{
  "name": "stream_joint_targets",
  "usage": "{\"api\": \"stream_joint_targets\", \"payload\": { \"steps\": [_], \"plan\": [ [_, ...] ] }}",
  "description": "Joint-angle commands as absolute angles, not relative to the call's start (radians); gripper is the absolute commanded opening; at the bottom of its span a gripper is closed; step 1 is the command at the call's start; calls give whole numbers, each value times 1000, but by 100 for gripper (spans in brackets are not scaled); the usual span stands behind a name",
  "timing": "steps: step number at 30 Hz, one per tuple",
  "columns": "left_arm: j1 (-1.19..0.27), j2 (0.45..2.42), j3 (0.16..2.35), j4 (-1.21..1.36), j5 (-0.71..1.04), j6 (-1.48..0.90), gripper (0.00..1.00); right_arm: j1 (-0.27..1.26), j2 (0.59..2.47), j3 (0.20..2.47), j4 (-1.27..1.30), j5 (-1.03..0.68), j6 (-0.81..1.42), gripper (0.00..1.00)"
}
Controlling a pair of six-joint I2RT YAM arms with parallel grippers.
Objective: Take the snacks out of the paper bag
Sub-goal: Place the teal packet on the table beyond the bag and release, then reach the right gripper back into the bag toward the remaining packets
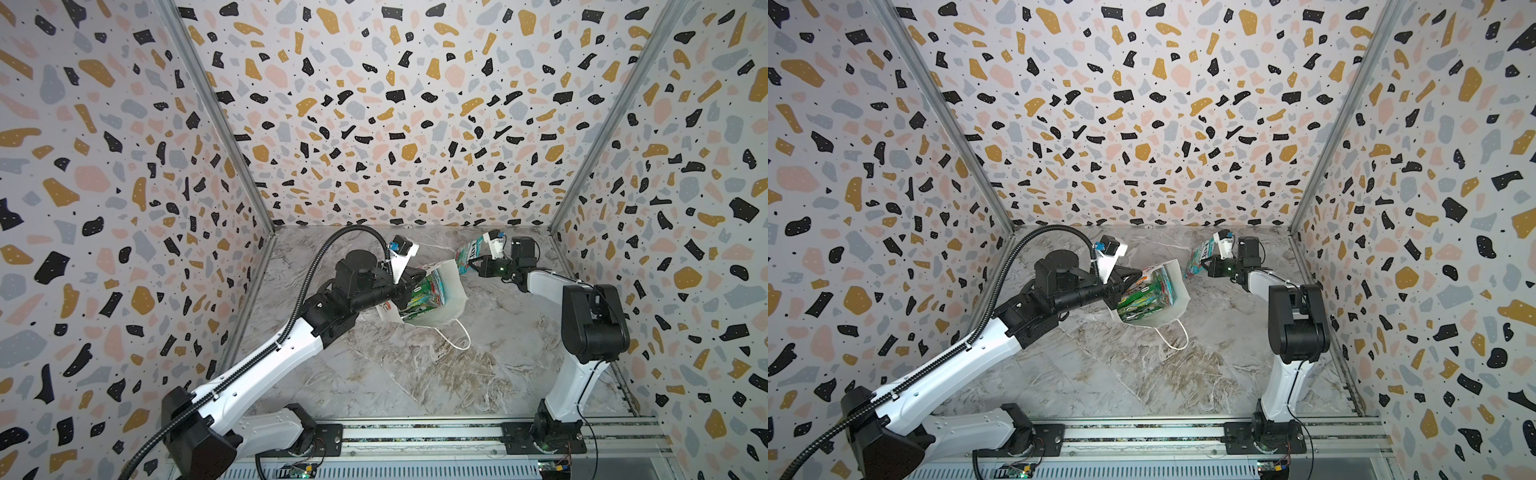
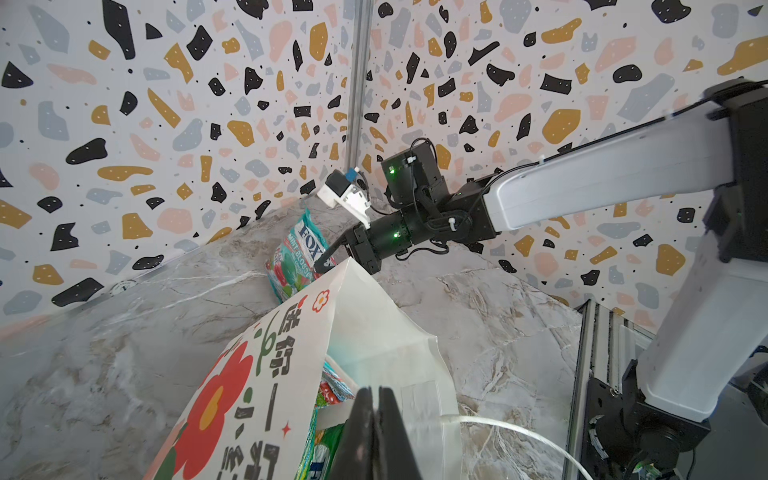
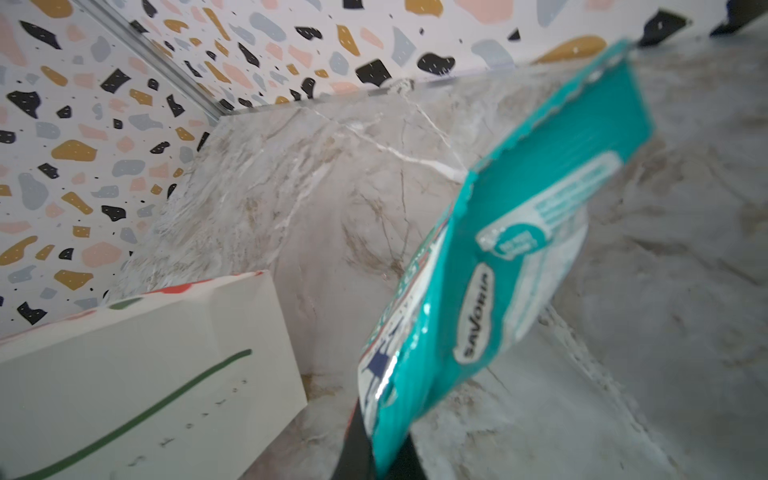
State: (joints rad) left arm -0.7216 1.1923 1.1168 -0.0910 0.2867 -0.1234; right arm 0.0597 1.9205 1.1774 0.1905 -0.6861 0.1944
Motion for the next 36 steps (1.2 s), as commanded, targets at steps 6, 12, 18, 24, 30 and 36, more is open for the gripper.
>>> {"api": "stream_joint_targets", "payload": {
  "steps": [6, 12, 18, 24, 30, 36],
  "plan": [
    [-765, 1172, 1099, -77, 275, -98, 0, 15, 1931, 1161, 141, -535, 172, 10],
    [-813, 1180, 1100, -103, 244, -70, 0, 11, 1899, 1122, 100, -393, 155, 44],
    [-853, 1187, 1106, -127, 228, -43, 0, 12, 1709, 999, 125, -300, 163, 55],
    [-868, 1190, 1103, -130, 207, -39, 0, 48, 1441, 868, 125, -325, 163, 56],
    [-868, 1192, 1100, -125, 195, -44, 0, 173, 1128, 760, 90, -336, 171, 56],
    [-867, 1188, 1090, -111, 148, -62, 0, 312, 882, 703, 40, -405, 180, 56]
  ]
}}
